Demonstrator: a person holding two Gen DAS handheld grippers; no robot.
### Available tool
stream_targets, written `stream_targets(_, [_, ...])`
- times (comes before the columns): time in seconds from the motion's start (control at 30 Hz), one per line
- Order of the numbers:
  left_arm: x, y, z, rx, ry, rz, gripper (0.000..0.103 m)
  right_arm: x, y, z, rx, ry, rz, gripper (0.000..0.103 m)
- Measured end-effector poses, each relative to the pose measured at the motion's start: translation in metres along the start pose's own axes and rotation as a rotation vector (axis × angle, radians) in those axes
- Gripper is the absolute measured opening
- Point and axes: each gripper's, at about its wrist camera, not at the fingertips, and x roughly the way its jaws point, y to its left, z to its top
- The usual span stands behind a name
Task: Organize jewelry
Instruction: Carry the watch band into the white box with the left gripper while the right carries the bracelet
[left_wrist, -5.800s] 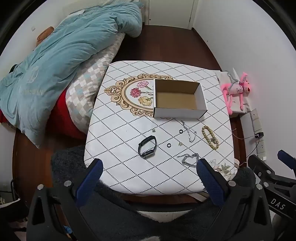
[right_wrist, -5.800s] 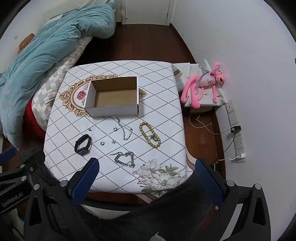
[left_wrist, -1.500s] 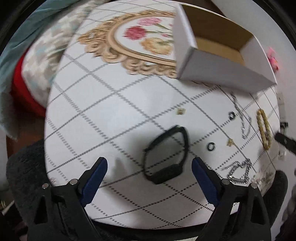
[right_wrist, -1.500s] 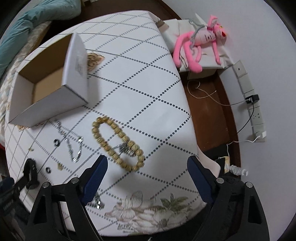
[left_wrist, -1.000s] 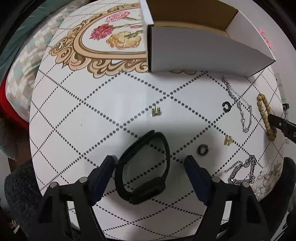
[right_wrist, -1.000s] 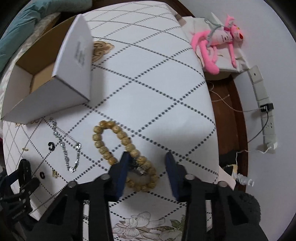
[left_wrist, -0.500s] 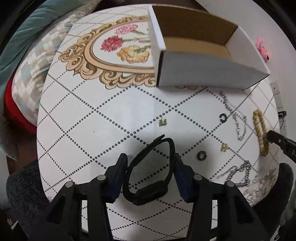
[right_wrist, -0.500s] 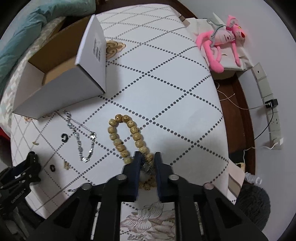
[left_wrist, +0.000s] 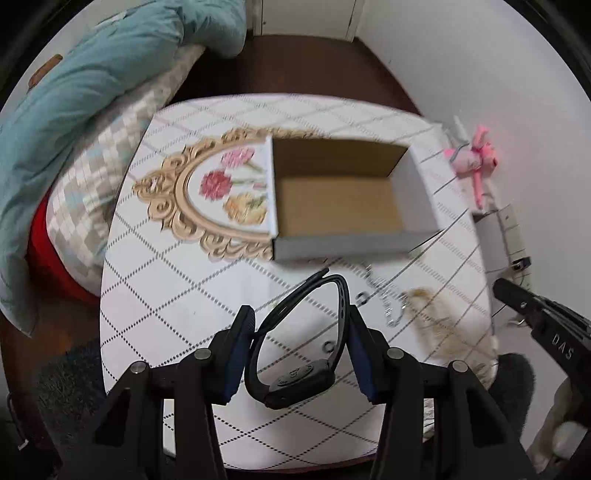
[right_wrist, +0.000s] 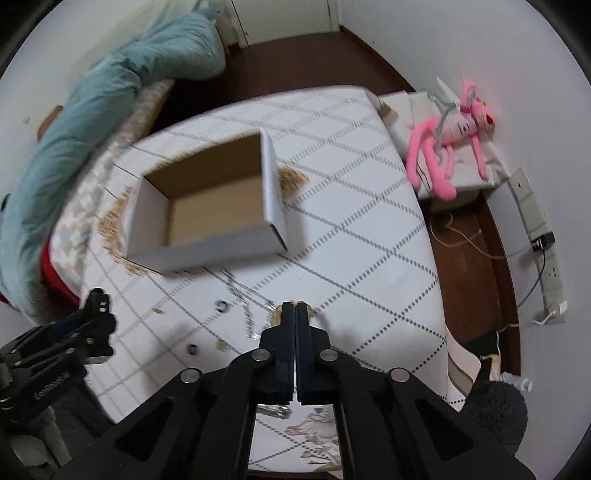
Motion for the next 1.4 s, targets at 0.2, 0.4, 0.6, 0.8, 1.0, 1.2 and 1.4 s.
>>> stream_targets(0.2, [0.004, -0.011, 0.012, 0.003, -0.042, -0.001, 0.046, -0.015, 0.001, 0.021, 0.01, -0.024, 0.07, 0.0])
stream_targets(0.4, [0.039, -0.005, -0.002, -0.019, 0.024, 0.03, 0.046, 0.053, -0.018, 0.006, 0.05, 0.186, 0.054, 0.027])
stream_targets(0.6, [0.075, -0.002, -0.02, -0.028, 0.106, 0.044, 0.046, 0.102, -0.027, -0.035, 0.057, 0.295, -0.01, 0.031])
stream_targets(0.8, [0.089, -0.004, -0.029, -0.04, 0.14, 0.045, 0.046, 0.104, -0.014, -0.05, -0.006, 0.24, -0.072, 0.019])
stream_targets(1.0, [0.087, -0.006, -0.031, -0.04, 0.135, 0.041, 0.046, 0.101, -0.016, -0.056, 0.026, 0.242, -0.039, 0.011])
stream_targets(1.2, [0.071, -0.004, -0.028, -0.042, 0.111, 0.02, 0.046, 0.061, -0.015, -0.047, 0.08, 0.184, 0.056, 0.011])
stream_targets(1.4, [0.036, -0.008, -0.01, -0.043, 0.05, -0.029, 0.046, 0.005, 0.01, -0.017, 0.047, 0.05, 0.133, 0.011])
